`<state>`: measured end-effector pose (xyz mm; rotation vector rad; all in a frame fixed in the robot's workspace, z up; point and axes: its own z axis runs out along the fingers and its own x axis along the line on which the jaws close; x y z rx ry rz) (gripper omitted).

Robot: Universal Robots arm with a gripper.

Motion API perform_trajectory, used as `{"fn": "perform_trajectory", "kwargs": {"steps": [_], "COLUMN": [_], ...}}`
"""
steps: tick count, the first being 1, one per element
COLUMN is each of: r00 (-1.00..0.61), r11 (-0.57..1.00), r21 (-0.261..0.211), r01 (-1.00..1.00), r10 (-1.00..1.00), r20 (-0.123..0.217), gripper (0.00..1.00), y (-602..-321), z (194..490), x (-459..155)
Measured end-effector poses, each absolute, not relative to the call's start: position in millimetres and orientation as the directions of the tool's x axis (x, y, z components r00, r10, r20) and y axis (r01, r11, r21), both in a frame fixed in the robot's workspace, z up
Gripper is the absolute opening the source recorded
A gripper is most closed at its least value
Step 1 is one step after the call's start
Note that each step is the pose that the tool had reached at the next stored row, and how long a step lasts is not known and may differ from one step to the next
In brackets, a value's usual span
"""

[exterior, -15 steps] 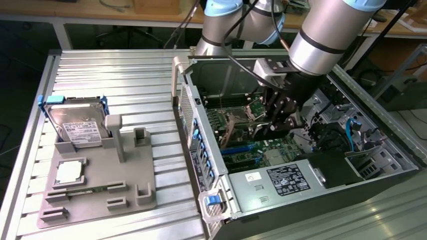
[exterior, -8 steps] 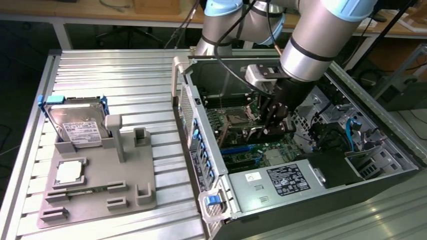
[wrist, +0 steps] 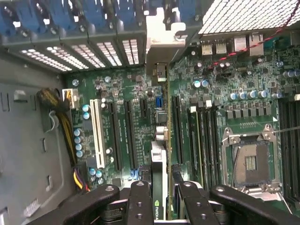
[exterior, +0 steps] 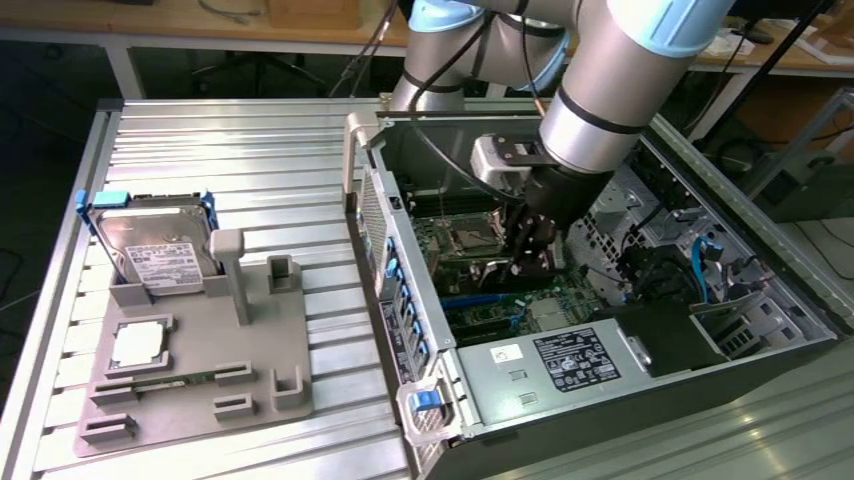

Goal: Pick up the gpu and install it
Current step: 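Insert the gpu into the slot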

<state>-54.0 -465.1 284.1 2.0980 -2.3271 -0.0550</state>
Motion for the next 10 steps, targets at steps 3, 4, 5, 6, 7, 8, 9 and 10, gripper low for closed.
{"fn": "perform_trajectory", "kwargs": {"steps": [3,4,5,6,7,8,9,10], "r00": [-0.104,-0.104,-0.104,-0.103,-0.101,-0.1,-0.097,-0.094], "r11": [0.103,0.103,0.103,0.103,0.101,0.1,0.096,0.094], "r21": [0.031,0.031,0.031,0.031,0.031,0.032,0.032,0.034], "r01": [-0.994,-0.994,-0.994,-0.994,-0.994,-0.995,-0.995,-0.995], "r10": [-0.994,-0.994,-0.994,-0.995,-0.995,-0.995,-0.995,-0.995], "r20": [-0.018,-0.018,-0.018,-0.018,-0.018,-0.018,-0.018,-0.018], "gripper": [0.27,0.27,0.27,0.27,0.27,0.27,0.27,0.27], "y": [-465.1,-465.4,-465.5,-465.6,-465.9,-466.0,-466.2,-466.3], "z": [282.8,282.6,282.5,282.4,282.4,282.4,282.3,282.3], "x": [-61.0,-61.0,-61.0,-61.0,-60.6,-60.4,-59.3,-56.4]}}
